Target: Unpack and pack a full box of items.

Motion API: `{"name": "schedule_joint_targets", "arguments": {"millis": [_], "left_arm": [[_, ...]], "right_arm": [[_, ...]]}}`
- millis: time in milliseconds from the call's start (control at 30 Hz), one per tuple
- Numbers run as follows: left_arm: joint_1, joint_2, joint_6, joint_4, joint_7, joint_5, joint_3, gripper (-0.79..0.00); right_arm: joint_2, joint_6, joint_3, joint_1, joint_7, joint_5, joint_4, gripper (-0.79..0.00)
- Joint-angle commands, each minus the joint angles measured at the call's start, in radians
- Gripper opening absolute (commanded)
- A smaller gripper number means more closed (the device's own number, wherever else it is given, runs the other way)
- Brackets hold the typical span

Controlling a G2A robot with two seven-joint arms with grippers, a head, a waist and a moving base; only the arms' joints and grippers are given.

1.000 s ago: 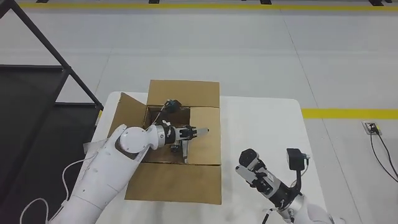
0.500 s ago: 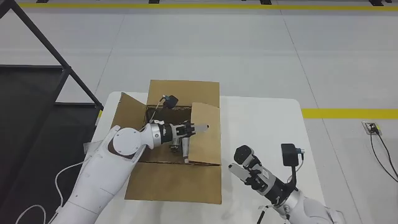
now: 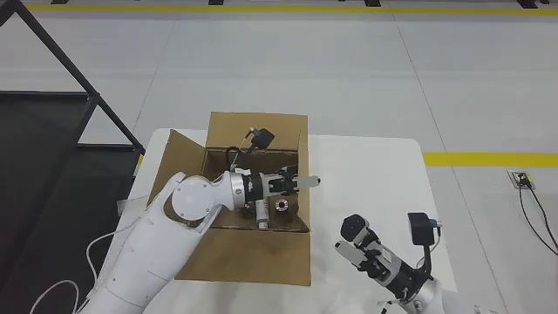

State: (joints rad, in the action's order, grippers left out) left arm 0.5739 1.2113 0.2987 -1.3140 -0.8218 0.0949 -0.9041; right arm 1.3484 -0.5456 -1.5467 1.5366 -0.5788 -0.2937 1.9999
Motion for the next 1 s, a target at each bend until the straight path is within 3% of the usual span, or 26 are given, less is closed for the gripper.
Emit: {"name": "schedule_joint_targets", "arguments": {"millis": [0, 233, 567, 833, 967], "left_arm": [[-0.013, 0.012, 0.002, 0.014, 0.018, 0.006, 0.027, 0.000], [-0.048, 0.056, 0.010, 0.075, 0.083, 0.036, 0.108, 0.000], [-0.082, 0.117, 0.015, 0.191, 0.120, 0.072, 0.198, 0.000], [-0.093, 0.135, 0.038, 0.237, 0.114, 0.075, 0.192, 0.000], [-0.088, 0.136, 0.044, 0.237, 0.113, 0.065, 0.178, 0.000]], "right_arm": [[-0.003, -0.020, -0.003, 0.013, 0.002, 0.012, -0.003, 0.000], [-0.019, -0.081, -0.021, 0.025, -0.033, 0.078, -0.027, 0.000], [-0.035, -0.030, 0.011, -0.063, -0.097, 0.112, -0.070, 0.000], [-0.043, 0.151, 0.015, -0.110, -0.077, 0.028, -0.100, 0.000], [-0.046, 0.193, 0.023, -0.129, -0.067, 0.027, -0.128, 0.000]]}}
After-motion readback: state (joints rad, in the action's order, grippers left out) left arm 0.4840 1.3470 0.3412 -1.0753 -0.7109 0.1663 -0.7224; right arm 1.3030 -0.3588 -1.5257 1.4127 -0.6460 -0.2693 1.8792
